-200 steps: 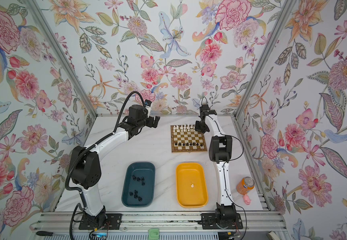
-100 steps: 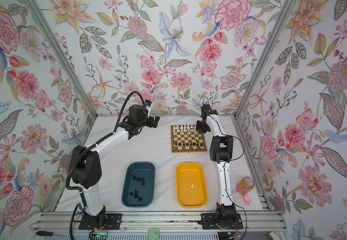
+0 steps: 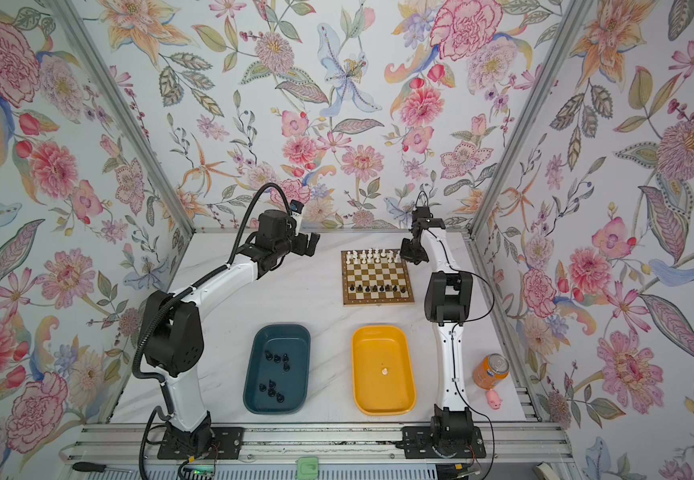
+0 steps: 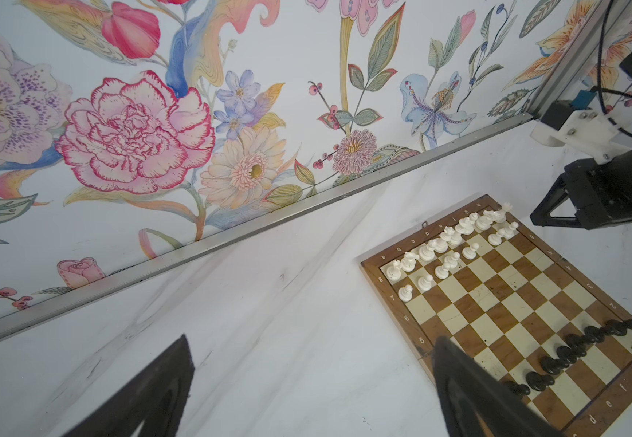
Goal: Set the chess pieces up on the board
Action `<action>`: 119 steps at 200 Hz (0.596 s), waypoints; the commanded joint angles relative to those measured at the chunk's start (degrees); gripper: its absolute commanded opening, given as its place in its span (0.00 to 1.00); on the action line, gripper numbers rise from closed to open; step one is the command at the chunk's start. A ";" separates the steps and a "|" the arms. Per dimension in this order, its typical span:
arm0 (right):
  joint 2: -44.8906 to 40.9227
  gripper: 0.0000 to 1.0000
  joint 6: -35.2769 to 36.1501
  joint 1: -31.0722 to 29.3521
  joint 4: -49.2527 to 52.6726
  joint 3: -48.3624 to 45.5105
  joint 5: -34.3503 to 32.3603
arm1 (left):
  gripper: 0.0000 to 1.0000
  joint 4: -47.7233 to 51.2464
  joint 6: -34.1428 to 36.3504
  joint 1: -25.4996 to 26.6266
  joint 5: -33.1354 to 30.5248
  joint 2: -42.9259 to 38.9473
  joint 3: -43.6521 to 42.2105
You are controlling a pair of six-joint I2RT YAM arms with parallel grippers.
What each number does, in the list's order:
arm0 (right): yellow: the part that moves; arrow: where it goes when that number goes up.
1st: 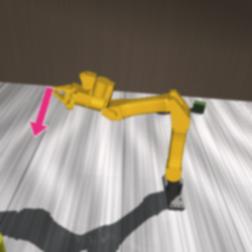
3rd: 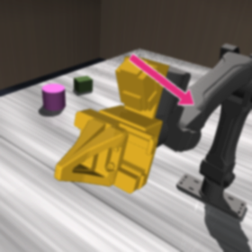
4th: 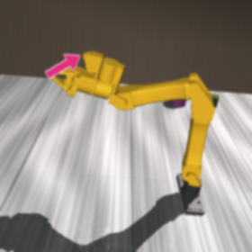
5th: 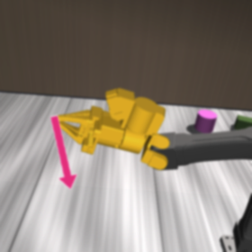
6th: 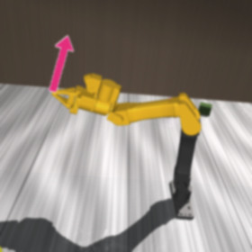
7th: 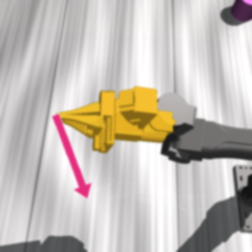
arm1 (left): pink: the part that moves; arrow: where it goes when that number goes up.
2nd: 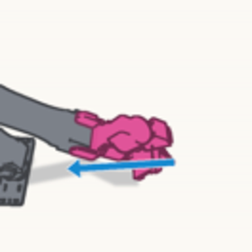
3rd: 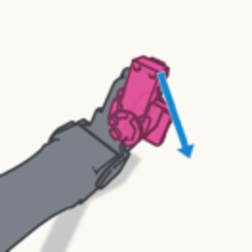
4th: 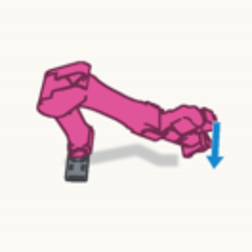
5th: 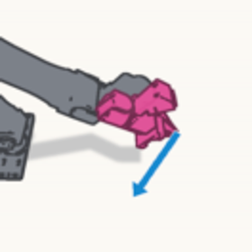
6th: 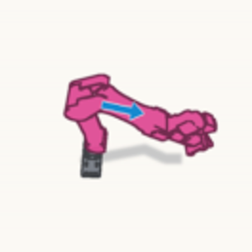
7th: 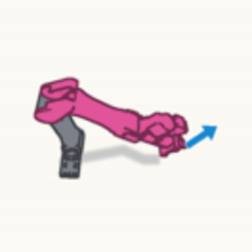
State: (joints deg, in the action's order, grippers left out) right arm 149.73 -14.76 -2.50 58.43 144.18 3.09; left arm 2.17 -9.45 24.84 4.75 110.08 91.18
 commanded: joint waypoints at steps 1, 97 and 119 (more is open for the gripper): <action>1.99 0.12 -1.64 0.14 -0.14 3.34 1.46 | 0.99 0.78 -0.03 -0.57 -1.71 0.31 1.89; 3.85 0.12 -2.04 -0.66 -2.17 3.37 3.97 | 0.99 1.60 -0.57 -0.50 -2.96 0.10 2.08; 4.19 0.12 -1.98 -0.91 -2.18 3.25 4.46 | 0.99 1.67 -0.74 -0.49 -3.11 0.22 2.08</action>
State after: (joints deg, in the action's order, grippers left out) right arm 152.73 -16.29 -3.09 56.27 146.36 6.28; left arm 3.01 -9.50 24.75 2.61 110.08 91.18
